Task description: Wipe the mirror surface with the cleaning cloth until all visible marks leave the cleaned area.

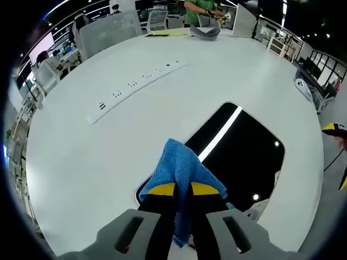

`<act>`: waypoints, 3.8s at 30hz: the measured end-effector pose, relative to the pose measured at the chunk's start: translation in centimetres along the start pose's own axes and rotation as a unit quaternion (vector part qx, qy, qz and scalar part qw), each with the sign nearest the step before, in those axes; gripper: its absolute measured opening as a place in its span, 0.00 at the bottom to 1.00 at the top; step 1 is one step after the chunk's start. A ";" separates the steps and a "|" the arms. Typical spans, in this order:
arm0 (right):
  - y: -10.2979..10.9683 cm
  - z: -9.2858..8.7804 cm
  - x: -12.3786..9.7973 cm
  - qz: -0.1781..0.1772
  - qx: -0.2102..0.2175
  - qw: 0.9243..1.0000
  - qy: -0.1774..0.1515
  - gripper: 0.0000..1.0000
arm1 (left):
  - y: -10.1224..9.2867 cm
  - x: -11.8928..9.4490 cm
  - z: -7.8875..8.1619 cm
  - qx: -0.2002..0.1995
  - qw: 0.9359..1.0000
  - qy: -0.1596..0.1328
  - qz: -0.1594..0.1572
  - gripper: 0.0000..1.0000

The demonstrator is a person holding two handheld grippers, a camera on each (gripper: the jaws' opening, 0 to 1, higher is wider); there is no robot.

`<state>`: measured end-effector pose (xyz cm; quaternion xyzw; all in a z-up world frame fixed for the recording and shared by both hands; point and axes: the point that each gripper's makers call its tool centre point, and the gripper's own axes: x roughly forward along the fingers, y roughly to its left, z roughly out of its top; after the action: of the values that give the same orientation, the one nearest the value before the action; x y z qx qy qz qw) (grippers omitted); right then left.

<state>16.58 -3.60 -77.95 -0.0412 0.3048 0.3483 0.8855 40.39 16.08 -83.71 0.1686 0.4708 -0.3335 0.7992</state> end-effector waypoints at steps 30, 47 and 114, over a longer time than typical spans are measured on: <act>0.2 0.4 -0.4 0.003 -0.011 1.000 -0.006 0.99 | -1.8 -0.6 -1.2 0.004 1.000 0.001 -0.002 0.07; 0.3 0.3 -0.8 0.001 -0.014 1.000 -0.006 0.99 | -2.5 -0.8 -1.6 0.001 1.000 0.000 -0.003 0.07; 0.3 0.3 -1.6 -0.001 -0.022 1.000 -0.004 0.99 | -4.7 -1.3 -2.8 -0.002 1.000 -0.007 -0.015 0.07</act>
<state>15.63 -4.19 -76.77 -0.0600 0.2937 0.3543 0.8858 34.91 14.79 -83.74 0.1581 0.4685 -0.3453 0.7976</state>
